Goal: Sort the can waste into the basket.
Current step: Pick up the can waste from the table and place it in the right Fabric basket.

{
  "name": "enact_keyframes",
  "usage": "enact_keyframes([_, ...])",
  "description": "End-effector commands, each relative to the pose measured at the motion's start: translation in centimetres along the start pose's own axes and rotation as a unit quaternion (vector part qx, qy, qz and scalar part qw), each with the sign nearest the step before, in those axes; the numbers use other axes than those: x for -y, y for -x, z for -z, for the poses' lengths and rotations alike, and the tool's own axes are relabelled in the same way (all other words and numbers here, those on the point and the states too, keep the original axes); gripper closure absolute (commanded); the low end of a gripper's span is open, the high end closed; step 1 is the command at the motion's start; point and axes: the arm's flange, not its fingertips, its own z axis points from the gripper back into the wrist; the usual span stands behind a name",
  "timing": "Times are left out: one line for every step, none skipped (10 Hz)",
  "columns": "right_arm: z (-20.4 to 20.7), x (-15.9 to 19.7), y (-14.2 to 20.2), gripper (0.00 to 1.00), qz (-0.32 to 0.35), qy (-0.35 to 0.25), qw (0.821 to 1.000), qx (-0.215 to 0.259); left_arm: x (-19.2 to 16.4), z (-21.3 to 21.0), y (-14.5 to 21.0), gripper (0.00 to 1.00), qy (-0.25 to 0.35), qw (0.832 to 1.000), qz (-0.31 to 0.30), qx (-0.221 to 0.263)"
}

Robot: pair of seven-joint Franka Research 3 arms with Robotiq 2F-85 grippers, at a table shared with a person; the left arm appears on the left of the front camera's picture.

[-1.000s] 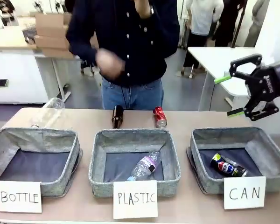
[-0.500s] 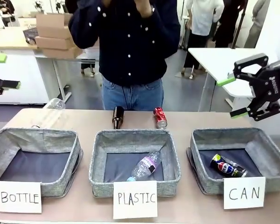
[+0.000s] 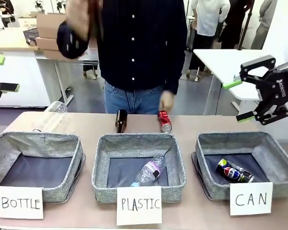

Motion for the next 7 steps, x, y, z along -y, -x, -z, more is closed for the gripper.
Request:
enact_keyframes([0.0,0.0,0.0,0.0,0.0,0.0,1.0,0.0,0.1,-0.4,0.2,0.03,0.003,1.0,0.008,-0.008])
enact_keyframes([2.8,-2.3,-1.6,0.0,-0.037,0.091,0.994,0.05,0.1,-0.4,0.2,0.03,0.003,1.0,0.008,-0.008])
enact_keyframes([6.3,-4.3,-4.3,0.0,-0.083,0.161,0.981,0.064,0.1,-0.4,0.2,0.03,0.003,1.0,0.008,-0.008])
enact_keyframes([10.0,-5.5,-7.5,0.0,-0.117,0.214,0.968,0.058,0.1,-0.4,0.2,0.03,0.003,1.0,0.008,-0.008])
enact_keyframes([12.3,-6.2,-9.6,0.0,-0.133,0.291,0.942,0.099,0.1,-0.4,0.2,0.03,0.003,1.0,0.008,-0.008])
enact_keyframes([14.1,-6.7,-10.5,0.0,-0.155,0.325,0.923,0.136,0.1,-0.4,0.2,0.03,0.003,1.0,0.008,-0.008])
enact_keyframes([14.6,-7.0,-9.7,0.0,-0.161,0.293,0.934,0.122,0.1,-0.4,0.2,0.03,0.003,1.0,0.008,-0.008])
